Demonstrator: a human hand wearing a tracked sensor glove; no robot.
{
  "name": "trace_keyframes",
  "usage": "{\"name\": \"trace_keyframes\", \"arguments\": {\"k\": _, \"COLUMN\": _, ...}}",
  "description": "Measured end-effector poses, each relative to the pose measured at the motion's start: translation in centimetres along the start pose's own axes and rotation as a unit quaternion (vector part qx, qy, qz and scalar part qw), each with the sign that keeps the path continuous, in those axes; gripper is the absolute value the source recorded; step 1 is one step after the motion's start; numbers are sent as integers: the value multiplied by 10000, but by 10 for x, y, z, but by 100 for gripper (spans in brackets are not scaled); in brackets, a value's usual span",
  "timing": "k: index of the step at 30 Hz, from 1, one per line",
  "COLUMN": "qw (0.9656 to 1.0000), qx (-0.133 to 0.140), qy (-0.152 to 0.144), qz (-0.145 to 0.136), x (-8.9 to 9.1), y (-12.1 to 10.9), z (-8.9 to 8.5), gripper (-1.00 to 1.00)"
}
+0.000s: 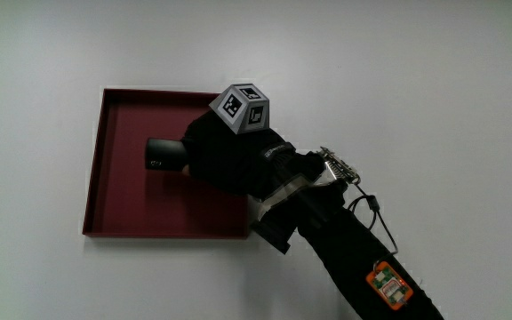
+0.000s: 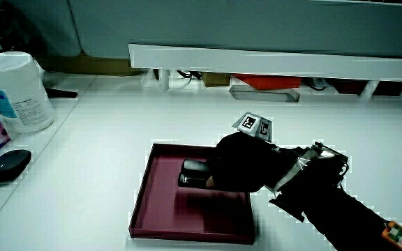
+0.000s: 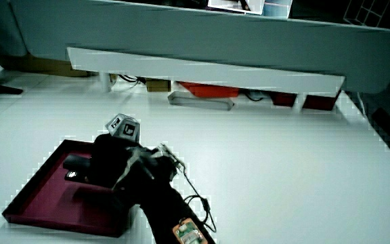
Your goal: Pick stapper from plate
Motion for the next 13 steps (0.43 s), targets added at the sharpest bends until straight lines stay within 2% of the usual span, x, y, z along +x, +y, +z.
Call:
{"name": "trace_keyframes", "arguments": {"k": 2, "qw": 9999, "qx": 48, "qy": 46, "qz": 87, "x": -3, "y": -7, "z": 10, "gripper": 100}}
{"name": "trace_keyframes", "arguments": {"k": 3, "qw": 9999, "qx": 85, "qy": -51, "qz": 31, "x": -1, "y": -9, "z": 12, "gripper": 100}}
{"name": "trace_keyframes", "arguments": {"k": 4, "qw": 9999, "qx": 96, "qy": 53, "qz": 117, "x": -3, "y": -13, "z": 18, "gripper": 100}}
{"name": "trace_keyframes", "arguments": {"k": 7, "qw": 9997, "qx": 227, "qy": 51, "qz": 105, "x": 0, "y": -21, "z": 30, "gripper": 100}}
{"name": "trace_keyframes", "arguments": {"k": 8, "qw": 9990, "qx": 282, "qy": 204, "qz": 262, "x": -3, "y": -27, "z": 36, "gripper": 100}}
{"name": "trace_keyframes", "arguments": {"k": 12, "qw": 9961, "qx": 467, "qy": 204, "qz": 721, "x": 32, "y": -23, "z": 42, "gripper": 100}}
{"name": "trace_keyframes", "arguments": {"k": 13, "qw": 9965, "qx": 502, "qy": 259, "qz": 618, "x": 35, "y": -28, "z": 48, "gripper": 100}}
